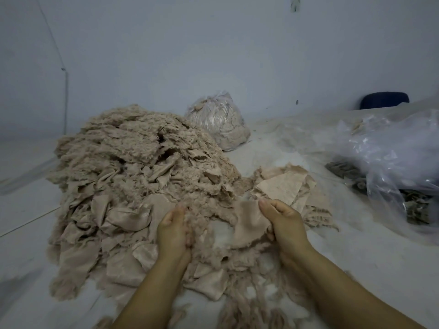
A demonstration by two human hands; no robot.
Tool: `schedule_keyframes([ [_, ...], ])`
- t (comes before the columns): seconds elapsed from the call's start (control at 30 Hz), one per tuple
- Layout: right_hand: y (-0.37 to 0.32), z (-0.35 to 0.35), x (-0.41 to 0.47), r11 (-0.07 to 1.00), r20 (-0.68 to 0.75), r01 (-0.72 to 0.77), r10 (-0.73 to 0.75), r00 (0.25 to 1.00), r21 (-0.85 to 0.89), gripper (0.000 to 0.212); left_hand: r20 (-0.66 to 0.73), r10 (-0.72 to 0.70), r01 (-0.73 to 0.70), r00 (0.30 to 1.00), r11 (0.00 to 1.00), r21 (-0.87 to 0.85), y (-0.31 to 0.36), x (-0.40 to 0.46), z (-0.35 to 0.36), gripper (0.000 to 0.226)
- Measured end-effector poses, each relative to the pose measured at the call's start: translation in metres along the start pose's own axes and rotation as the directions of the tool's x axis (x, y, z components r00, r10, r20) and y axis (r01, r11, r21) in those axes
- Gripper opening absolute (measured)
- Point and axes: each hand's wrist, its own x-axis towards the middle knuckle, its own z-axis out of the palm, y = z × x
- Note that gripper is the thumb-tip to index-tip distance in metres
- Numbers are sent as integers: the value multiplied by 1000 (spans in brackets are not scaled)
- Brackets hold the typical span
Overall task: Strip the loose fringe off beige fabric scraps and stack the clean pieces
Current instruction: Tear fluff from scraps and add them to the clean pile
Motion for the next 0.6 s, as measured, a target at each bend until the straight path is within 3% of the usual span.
schedule_keyframes([
  [0.07, -6, 0, 1, 992, 124, 39, -25, 992, -117, 23, 67, -11, 6, 998, 997, 75, -4, 2, -1, 24],
  [0.17, -13, 11, 0, 935, 328, 172, -64, 942, -311, 29, 259, 71, -132, 963, 964, 229, -10, -5, 7, 22],
  [0.23, -18, 22, -1, 904, 409, 262, -110, 906, -337, 26, 412, 94, -194, 906, 959, 208, -11, -12, 10, 32],
  [0.27, -21, 28, 0, 908, 416, 287, -144, 898, -305, 24, 473, 48, -154, 880, 970, 187, -10, -15, 10, 43],
  [0.33, -27, 38, 4, 935, 350, 293, -212, 913, -199, 23, 567, -75, -31, 820, 984, 175, -8, -18, 11, 64],
  [0.4, -32, 44, 14, 951, 232, 285, -252, 940, -121, 23, 601, -109, 31, 792, 990, 138, -8, -20, 11, 61],
  [0.5, -35, 38, 32, 945, 104, 283, -269, 958, -164, 22, 514, -67, 30, 855, 996, 80, -8, -17, 13, 12],
  [0.53, -35, 34, 38, 943, 76, 277, -267, 961, -186, 22, 483, -63, 19, 873, 995, 94, -8, -16, 14, 8],
  [0.6, -37, 23, 50, 940, 23, 262, -263, 964, -219, 20, 457, -57, -14, 888, 989, 151, -9, -17, 14, 25],
])
